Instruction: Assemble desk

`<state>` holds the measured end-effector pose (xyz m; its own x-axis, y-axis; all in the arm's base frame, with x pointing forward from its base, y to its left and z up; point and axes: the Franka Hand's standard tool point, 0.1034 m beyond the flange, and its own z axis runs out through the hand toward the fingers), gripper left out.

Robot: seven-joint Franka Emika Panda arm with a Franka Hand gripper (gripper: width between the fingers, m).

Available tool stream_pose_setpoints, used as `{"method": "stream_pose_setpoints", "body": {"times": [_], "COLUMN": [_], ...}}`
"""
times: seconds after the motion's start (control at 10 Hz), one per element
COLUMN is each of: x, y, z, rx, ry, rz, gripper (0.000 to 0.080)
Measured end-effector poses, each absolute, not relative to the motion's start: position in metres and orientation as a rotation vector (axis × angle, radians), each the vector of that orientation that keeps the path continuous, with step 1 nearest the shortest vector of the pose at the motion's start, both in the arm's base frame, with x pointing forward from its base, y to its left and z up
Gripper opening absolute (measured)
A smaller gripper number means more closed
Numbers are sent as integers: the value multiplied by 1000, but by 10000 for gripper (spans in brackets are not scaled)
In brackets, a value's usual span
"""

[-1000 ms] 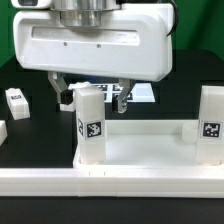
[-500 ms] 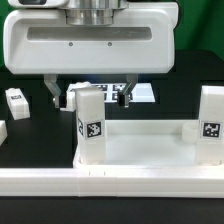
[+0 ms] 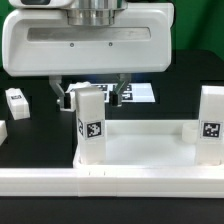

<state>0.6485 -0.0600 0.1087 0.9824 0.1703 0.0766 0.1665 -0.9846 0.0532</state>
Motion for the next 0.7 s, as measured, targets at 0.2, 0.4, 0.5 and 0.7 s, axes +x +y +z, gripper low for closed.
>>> {"method": "stream_pose_setpoints", "body": {"times": [0.2,0.4,0.5,0.7], "x": [649,648,648,648], "y": [-60,-60,-61,-61], "z": [109,109,108,108], "rx": [3086,3100,3112,3106], "ry": [220,125,-17,-306], "rz": [127,130,134,138], "gripper": [290,290,290,290]}}
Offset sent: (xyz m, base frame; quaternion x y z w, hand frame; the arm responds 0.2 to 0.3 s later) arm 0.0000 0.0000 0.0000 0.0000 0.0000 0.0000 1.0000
